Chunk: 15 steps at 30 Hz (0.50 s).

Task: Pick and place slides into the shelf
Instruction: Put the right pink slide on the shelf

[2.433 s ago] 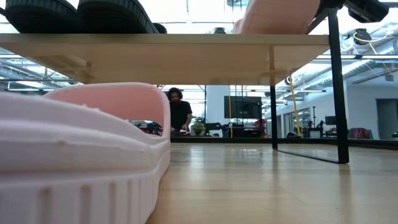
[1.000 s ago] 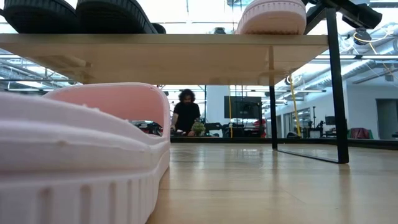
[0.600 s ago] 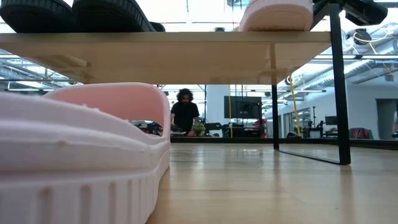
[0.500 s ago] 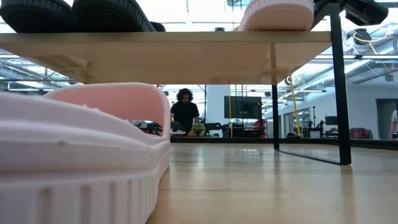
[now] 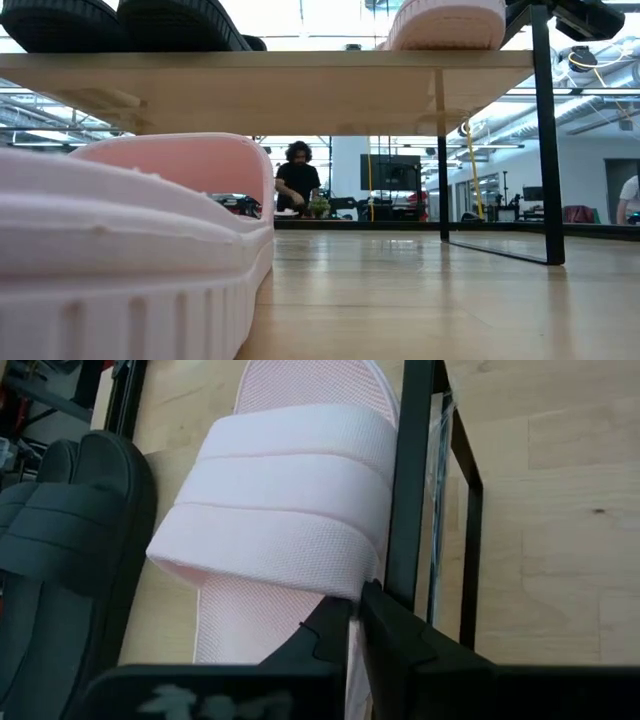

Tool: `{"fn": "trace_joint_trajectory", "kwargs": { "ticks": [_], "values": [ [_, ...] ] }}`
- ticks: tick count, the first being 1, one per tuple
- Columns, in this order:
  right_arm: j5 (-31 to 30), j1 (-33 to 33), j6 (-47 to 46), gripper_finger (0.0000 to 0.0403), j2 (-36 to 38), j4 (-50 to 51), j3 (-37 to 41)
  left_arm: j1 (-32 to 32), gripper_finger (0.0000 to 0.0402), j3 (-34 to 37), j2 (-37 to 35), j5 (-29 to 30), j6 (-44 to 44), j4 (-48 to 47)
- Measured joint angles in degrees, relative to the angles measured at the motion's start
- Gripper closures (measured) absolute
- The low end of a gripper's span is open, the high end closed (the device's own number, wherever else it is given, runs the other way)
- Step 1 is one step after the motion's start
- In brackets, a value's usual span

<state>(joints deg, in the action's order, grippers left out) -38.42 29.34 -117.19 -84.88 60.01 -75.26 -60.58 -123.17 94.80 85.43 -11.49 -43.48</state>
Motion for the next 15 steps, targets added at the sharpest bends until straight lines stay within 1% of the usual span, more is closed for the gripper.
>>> {"fn": "trace_joint_trajectory", "kwargs": {
  "ticks": [3,11,15],
  "values": [
    [-0.06,0.00,0.00,0.0384,0.00,0.04,0.00,0.00,0.0293,0.00,0.00,0.00,0.00,0.00],
    [-0.22,-0.02,-0.20,0.0341,0.00,-0.03,0.00,0.00,0.0293,0.00,0.00,0.00,0.00,0.00],
    [-0.26,-0.02,-0.20,0.0328,0.00,-0.53,0.00,0.00,0.0293,0.00,0.00,0.02,-0.02,0.00]
  ]
}}
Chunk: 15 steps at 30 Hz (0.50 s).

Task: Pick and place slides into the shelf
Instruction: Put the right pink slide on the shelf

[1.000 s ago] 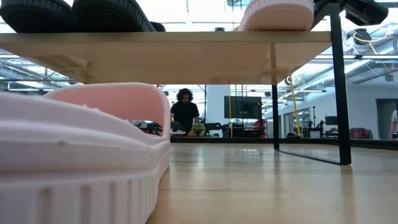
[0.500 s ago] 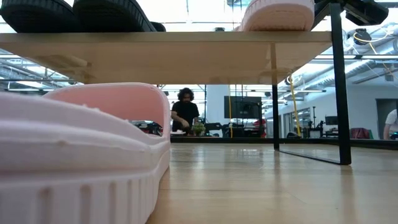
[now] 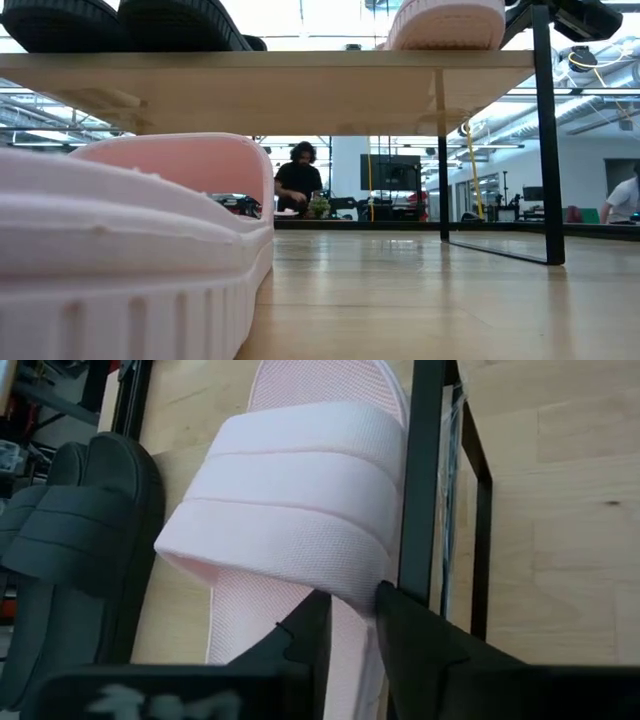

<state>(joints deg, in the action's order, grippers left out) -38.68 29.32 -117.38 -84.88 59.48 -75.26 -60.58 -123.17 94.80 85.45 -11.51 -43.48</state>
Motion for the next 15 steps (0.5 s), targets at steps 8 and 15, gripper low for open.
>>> {"fn": "trace_joint_trajectory", "kwargs": {
  "ticks": [8,15],
  "values": [
    [0.04,0.00,-0.03,0.0327,0.00,-0.92,0.00,0.00,0.0293,0.00,0.00,0.00,0.00,0.00],
    [0.14,0.00,-0.36,0.0327,0.27,-1.59,0.00,0.00,0.0293,0.00,0.00,-0.01,0.00,0.01]
  ]
}}
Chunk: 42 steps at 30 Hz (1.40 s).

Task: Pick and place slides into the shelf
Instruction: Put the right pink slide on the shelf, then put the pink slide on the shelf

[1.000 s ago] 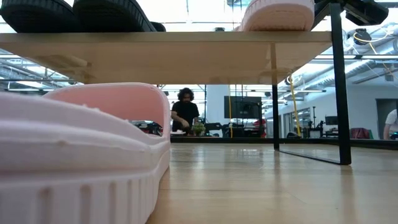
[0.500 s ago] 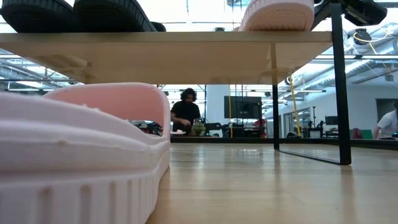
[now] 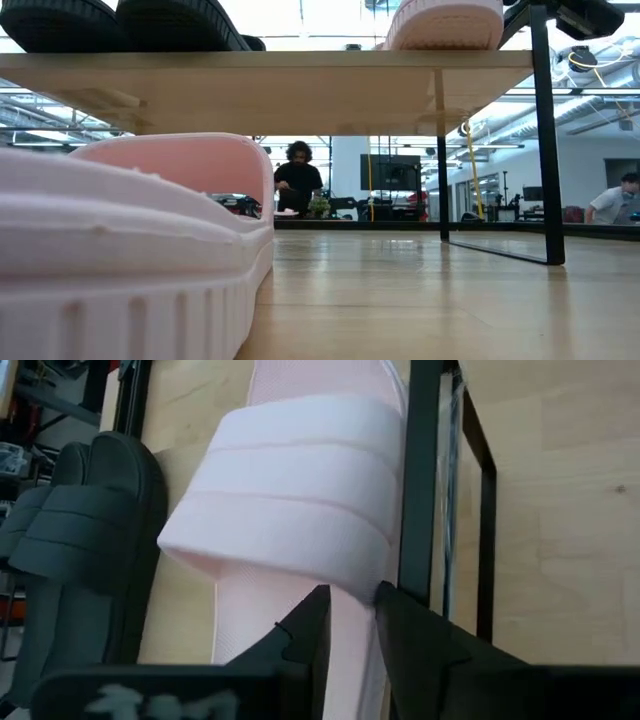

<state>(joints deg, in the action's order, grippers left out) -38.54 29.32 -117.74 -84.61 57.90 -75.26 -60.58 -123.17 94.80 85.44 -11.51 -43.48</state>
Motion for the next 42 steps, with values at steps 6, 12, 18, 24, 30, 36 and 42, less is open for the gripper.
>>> {"fn": "trace_joint_trajectory", "kwargs": {
  "ticks": [6,12,18,24,30,36,42],
  "values": [
    [0.28,0.04,0.62,0.0327,1.41,-0.64,0.00,0.00,0.0293,0.00,0.00,0.01,0.00,0.01],
    [-0.01,0.04,1.54,0.0328,3.17,-0.66,0.02,0.00,0.0293,0.00,0.00,0.00,-0.04,0.01],
    [1.40,0.07,4.25,0.0328,5.03,-1.87,0.00,0.00,0.0293,0.00,0.00,-0.01,-0.14,0.01],
    [1.44,1.82,14.49,0.0328,6.42,-9.62,0.00,-0.74,0.0293,0.00,0.00,-1.31,0.89,-0.01],
    [-5.06,5.56,32.70,0.0328,6.42,-24.62,0.00,-1.86,0.0293,0.00,0.15,-10.68,6.34,0.02],
    [-6.30,9.33,55.88,0.0328,6.42,-42.80,0.00,-1.88,0.0293,0.00,2.90,-11.90,18.50,0.06],
    [-6.29,13.27,74.63,0.0328,6.42,-57.53,0.00,-0.61,0.0293,0.00,7.80,-10.06,30.81,0.37]
  ]
}}
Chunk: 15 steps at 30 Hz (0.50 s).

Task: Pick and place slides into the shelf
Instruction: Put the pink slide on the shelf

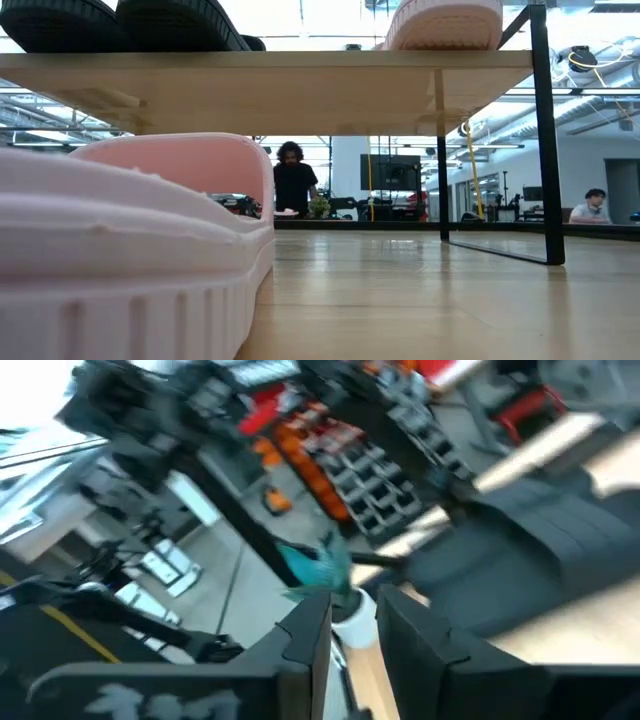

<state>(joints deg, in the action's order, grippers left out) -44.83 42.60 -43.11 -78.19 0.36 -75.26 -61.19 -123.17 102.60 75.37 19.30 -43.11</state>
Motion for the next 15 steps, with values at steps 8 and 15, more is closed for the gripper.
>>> {"fn": "trace_joint_trajectory", "kwargs": {
  "ticks": [8,15],
  "values": [
    [0.03,4.39,10.77,0.0328,-0.01,-6.28,0.00,2.94,0.0293,0.00,6.87,-3.66,8.31,0.59],
    [0.05,6.35,11.28,0.0328,-0.02,-6.14,0.00,3.48,0.0293,0.00,10.87,-15.78,16.80,-0.72]
  ]
}}
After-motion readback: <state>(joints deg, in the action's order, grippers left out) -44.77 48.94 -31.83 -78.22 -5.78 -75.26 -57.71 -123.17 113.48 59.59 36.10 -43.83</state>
